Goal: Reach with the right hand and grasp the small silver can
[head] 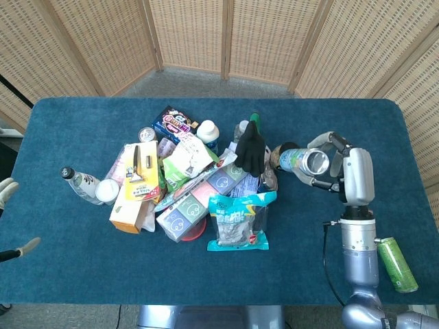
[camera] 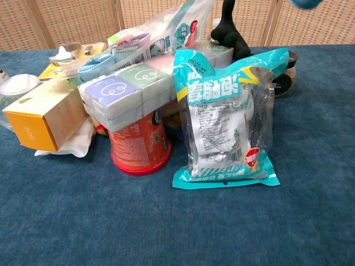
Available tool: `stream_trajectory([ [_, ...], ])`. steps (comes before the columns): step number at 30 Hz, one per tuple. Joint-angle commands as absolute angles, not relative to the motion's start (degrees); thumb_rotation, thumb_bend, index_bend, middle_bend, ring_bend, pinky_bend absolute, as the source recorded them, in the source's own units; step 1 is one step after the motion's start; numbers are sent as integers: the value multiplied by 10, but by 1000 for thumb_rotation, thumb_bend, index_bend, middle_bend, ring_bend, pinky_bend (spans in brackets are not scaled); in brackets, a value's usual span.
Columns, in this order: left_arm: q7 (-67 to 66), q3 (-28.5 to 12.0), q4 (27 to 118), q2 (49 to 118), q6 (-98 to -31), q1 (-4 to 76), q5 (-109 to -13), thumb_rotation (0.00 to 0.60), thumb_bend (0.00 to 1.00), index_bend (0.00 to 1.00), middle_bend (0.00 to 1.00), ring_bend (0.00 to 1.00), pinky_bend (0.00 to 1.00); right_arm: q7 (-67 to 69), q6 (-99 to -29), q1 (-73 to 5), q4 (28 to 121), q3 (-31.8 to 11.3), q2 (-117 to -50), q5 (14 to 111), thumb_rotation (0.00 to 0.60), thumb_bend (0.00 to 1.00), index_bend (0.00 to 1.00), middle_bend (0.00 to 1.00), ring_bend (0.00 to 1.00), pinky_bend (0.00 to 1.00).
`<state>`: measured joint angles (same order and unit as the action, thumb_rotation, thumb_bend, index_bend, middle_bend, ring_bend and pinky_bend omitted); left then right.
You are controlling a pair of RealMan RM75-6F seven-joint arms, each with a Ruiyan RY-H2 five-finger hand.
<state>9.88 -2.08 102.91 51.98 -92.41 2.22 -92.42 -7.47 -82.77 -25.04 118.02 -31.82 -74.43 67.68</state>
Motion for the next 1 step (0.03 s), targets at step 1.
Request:
stream_trajectory([
  [1,101,-21,1028,519,-925,22,-924,600,0,39,0,0,0,-88,-835,-258,1193,-325,-737,674,600,114,548,858,619,821],
])
